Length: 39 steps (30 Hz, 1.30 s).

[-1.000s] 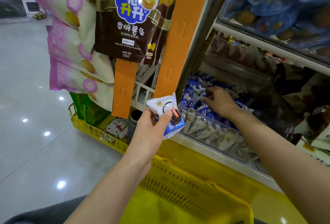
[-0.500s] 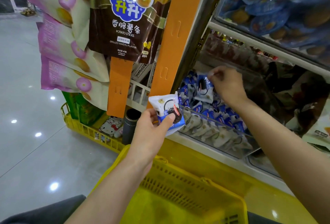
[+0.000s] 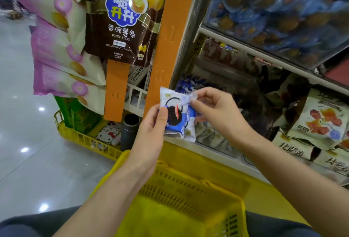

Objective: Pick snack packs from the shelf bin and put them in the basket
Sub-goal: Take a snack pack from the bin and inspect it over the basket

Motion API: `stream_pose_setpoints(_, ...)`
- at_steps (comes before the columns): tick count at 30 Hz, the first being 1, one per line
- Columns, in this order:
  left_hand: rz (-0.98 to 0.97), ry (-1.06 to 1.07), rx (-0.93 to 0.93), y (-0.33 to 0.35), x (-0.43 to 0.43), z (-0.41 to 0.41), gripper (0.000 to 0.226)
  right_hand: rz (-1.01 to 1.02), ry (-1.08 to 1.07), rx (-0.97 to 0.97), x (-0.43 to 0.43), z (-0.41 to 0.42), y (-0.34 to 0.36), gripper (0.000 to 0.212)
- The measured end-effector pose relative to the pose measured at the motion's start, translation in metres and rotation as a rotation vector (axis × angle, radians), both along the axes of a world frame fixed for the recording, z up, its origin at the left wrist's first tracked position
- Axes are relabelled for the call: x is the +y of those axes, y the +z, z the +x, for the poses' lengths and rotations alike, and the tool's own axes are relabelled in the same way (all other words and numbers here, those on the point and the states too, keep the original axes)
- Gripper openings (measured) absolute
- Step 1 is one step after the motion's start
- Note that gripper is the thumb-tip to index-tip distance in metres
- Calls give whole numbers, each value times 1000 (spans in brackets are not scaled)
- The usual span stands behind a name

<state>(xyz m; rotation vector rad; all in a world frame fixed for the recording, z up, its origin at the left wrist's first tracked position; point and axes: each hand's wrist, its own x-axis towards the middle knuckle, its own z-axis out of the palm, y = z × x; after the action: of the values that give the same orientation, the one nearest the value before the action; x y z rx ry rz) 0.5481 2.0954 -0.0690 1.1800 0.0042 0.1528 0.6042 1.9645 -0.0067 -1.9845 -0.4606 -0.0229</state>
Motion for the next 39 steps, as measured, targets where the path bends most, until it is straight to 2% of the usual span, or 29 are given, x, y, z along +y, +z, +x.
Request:
stream_pose_setpoints(4, -127, -92, 85, -6, 3, -2, 54, 60, -13, 109, 3, -8, -13, 9)
stream_pose_setpoints(7, -92, -155, 179, -6, 8, 0, 52, 149, 28, 222, 0, -12, -13, 28)
stream_pose_setpoints(9, 35, -134, 191, -5, 9, 1, 55, 63, 94, 234, -3, -15, -11, 32)
stream_pose_setpoints(12, 201, -61, 211, -4, 6, 2, 52, -157, 120, 180, -6, -15, -12, 25)
stream_pose_setpoints(14, 222, -47, 250, -4, 5, 2, 48, -231, 99, 172, -7, -12, -13, 30)
stream_pose_setpoints(19, 147, -119, 282, -5, 6, 4, 72, -163, 49, 192, -9, -7, -17, 15)
stream_pose_setpoints(24, 172, -28, 257, -12, 9, 11, 46, -16, -49, 253, -19, -2, -18, 29)
stream_pose_setpoints(27, 208, 40, 212, -14, 12, 14, 36, -92, 9, 338, -24, -6, -21, 42)
stream_pose_setpoints(29, 239, 62, 182, -15, 12, 14, 34, -217, 66, 338, -25, -12, -21, 48)
stream_pose_setpoints(31, 289, 86, 150, -16, 11, 15, 34, -340, 128, 289, -25, -14, -21, 41)
stream_pose_setpoints(34, 315, 128, 136, -16, 10, 16, 32, -406, 134, 239, -24, -14, -22, 26)
stream_pose_setpoints(37, 280, 168, 158, -17, 11, 19, 26, -336, 106, 247, -28, -7, -17, 19)
stream_pose_setpoints(39, 242, 187, 166, -17, 11, 20, 22, -221, -9, 169, -33, 9, -14, 19)
